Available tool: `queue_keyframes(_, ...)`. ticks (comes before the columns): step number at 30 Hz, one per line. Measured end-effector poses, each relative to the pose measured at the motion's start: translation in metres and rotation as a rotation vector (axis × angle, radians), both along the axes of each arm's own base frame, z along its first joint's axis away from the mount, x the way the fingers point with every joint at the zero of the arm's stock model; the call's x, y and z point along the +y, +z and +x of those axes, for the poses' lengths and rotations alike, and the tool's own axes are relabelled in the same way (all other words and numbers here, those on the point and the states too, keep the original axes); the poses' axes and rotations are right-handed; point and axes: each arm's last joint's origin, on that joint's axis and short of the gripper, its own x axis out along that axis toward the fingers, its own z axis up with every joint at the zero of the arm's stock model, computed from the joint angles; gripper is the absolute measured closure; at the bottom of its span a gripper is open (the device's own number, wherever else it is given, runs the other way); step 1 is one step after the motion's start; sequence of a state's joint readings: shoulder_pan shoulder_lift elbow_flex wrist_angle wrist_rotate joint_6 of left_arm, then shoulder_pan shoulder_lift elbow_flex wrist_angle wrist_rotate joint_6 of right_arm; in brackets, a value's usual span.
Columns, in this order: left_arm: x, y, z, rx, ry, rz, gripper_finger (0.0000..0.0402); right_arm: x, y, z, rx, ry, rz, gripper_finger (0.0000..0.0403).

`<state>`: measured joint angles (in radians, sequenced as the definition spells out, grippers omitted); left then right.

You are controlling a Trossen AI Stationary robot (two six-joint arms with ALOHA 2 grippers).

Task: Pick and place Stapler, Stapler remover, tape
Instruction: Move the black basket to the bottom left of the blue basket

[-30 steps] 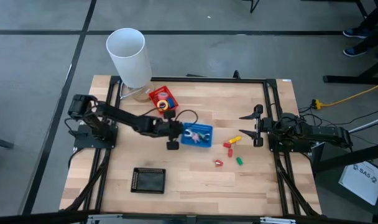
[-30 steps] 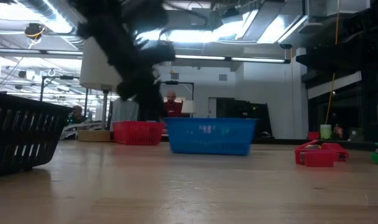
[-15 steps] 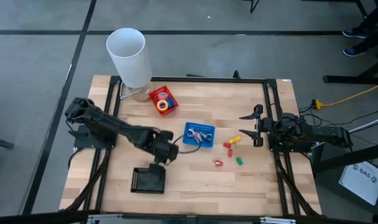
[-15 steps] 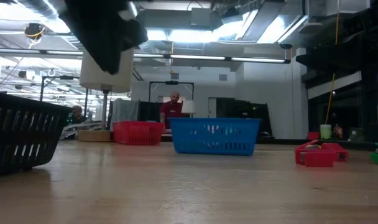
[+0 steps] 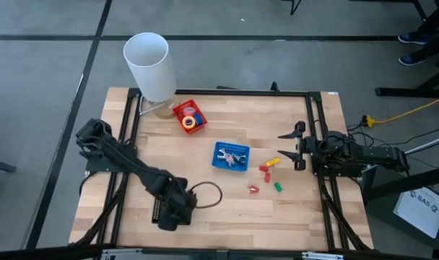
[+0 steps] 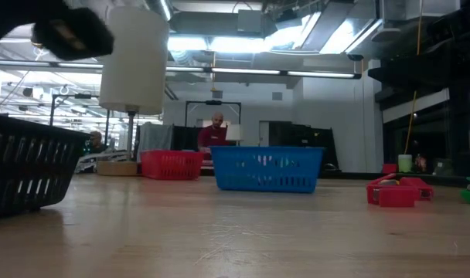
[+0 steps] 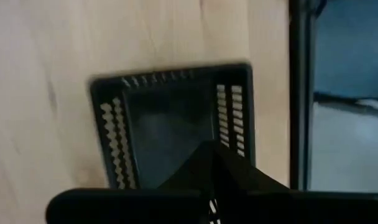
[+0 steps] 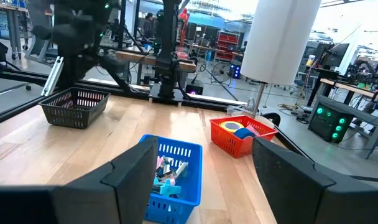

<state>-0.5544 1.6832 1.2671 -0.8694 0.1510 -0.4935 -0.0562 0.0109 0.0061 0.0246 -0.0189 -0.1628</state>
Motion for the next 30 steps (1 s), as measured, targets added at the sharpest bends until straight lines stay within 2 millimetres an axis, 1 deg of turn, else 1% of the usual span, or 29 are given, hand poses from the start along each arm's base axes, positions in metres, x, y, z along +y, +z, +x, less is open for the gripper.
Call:
queue_keyframes(2, -0.005, -0.009, 0.001, 0.028, -0.010, 0.015, 0.0398, 0.000, 0.000, 0.000, 0.000, 0.000, 0.000, 0.0140)
queue_keyframes(5, -0.005, -0.023, 0.005, 0.063, -0.024, 0.053, 0.0399, 0.000, 0.000, 0.000, 0.000, 0.001, 0.000, 0.0140)
queue_keyframes(10, 0.004, -0.032, 0.014, 0.071, -0.027, 0.099, 0.0399, 0.000, 0.000, 0.000, 0.000, 0.000, 0.000, 0.0140)
queue_keyframes(13, 0.013, -0.034, 0.017, 0.082, -0.048, 0.116, 0.0399, 0.000, 0.000, 0.000, 0.000, 0.000, 0.000, 0.0140)
queue_keyframes(16, 0.028, -0.034, 0.021, 0.093, -0.056, 0.158, 0.0399, 0.000, 0.000, 0.000, 0.000, 0.000, 0.000, 0.0140)
queue_keyframes(19, 0.043, -0.034, 0.028, 0.083, -0.053, 0.165, 0.0399, 0.000, 0.000, 0.000, 0.000, 0.000, 0.000, 0.0140)
queue_keyframes(23, 0.058, -0.034, 0.039, 0.023, -0.047, 0.187, 0.0399, 0.000, 0.000, 0.000, 0.000, 0.000, 0.000, 0.0140)
queue_keyframes(27, 0.078, -0.034, 0.047, -0.028, 0.032, 0.340, 0.0399, 0.000, 0.000, 0.000, 0.000, 0.000, 0.000, 0.0140)
queue_keyframes(30, 0.098, -0.033, 0.048, -0.010, 0.048, 0.446, 0.0399, 0.000, 0.000, 0.000, 0.000, 0.000, 0.000, 0.0140)
